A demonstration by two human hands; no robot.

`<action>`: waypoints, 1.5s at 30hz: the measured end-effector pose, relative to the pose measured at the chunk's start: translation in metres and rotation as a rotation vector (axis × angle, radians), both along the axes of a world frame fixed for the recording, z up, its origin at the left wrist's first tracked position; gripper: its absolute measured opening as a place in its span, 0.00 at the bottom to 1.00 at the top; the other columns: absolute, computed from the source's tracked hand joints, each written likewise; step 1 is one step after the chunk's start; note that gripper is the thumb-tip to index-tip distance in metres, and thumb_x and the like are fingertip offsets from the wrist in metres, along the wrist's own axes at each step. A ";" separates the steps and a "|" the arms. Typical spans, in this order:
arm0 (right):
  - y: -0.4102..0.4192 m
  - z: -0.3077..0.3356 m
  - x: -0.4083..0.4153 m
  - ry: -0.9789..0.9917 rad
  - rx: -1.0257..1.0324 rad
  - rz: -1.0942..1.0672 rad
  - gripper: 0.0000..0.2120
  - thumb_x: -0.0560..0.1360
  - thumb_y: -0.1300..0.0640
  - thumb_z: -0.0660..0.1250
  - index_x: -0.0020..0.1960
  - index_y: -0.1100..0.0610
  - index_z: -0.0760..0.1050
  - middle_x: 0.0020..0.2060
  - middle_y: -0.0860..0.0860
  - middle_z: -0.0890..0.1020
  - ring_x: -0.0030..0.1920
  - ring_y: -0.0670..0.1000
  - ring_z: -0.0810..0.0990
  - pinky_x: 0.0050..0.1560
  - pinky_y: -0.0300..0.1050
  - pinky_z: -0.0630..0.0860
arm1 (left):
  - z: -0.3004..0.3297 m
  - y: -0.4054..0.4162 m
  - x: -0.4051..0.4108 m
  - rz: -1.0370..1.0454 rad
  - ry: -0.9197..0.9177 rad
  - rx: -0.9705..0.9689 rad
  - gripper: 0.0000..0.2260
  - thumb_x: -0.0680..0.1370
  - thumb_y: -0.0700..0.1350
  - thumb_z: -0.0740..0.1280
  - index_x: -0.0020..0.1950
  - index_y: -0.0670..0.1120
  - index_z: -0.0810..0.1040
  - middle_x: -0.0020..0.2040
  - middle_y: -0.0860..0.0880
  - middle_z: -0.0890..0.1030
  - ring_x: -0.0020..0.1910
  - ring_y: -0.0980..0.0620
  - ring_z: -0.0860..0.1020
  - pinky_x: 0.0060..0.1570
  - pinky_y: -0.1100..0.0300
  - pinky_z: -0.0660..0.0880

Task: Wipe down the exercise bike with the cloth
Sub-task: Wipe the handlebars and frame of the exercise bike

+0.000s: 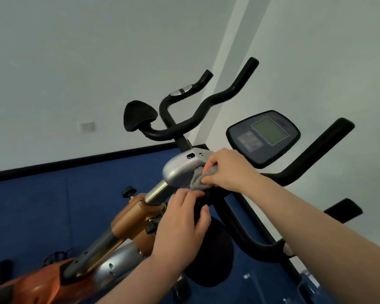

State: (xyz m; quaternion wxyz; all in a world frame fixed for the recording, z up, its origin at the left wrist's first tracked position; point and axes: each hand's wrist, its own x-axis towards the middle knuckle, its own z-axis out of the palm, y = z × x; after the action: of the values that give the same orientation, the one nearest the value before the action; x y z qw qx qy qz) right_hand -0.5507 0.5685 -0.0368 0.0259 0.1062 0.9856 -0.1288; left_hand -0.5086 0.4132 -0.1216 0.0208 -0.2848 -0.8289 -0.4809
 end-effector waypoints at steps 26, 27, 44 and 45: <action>0.015 0.005 -0.002 -0.110 -0.082 0.011 0.06 0.67 0.51 0.75 0.37 0.46 0.78 0.36 0.43 0.78 0.41 0.47 0.77 0.35 0.39 0.69 | 0.001 0.000 -0.001 -0.017 -0.035 0.033 0.15 0.76 0.54 0.56 0.60 0.53 0.72 0.53 0.60 0.70 0.55 0.61 0.71 0.53 0.66 0.70; 0.015 0.005 -0.002 -0.094 -0.064 0.014 0.06 0.66 0.50 0.75 0.36 0.46 0.78 0.36 0.43 0.77 0.41 0.46 0.76 0.36 0.39 0.69 | 0.001 0.001 -0.002 -0.017 -0.035 0.032 0.15 0.76 0.54 0.56 0.60 0.53 0.72 0.53 0.60 0.70 0.55 0.61 0.71 0.53 0.66 0.70; 0.005 -0.002 0.020 0.573 -0.286 -0.329 0.06 0.72 0.49 0.70 0.45 0.51 0.77 0.41 0.44 0.80 0.43 0.45 0.78 0.41 0.40 0.72 | 0.006 -0.007 -0.016 -0.085 -0.010 -0.059 0.14 0.75 0.58 0.57 0.58 0.56 0.72 0.52 0.62 0.71 0.50 0.64 0.73 0.45 0.70 0.69; 0.007 0.006 0.025 0.591 -0.304 -0.312 0.06 0.72 0.49 0.70 0.45 0.51 0.78 0.41 0.44 0.80 0.43 0.44 0.77 0.42 0.38 0.73 | 0.008 -0.011 -0.022 -0.077 -0.010 -0.088 0.14 0.75 0.58 0.58 0.57 0.57 0.73 0.52 0.63 0.72 0.50 0.63 0.74 0.44 0.70 0.69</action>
State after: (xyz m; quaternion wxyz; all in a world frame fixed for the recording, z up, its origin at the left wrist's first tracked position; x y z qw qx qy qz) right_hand -0.5253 0.5753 -0.0313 -0.2644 0.2082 0.8922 -0.3011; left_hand -0.5306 0.4022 -0.1139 -0.0143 -0.3148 -0.8379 -0.4456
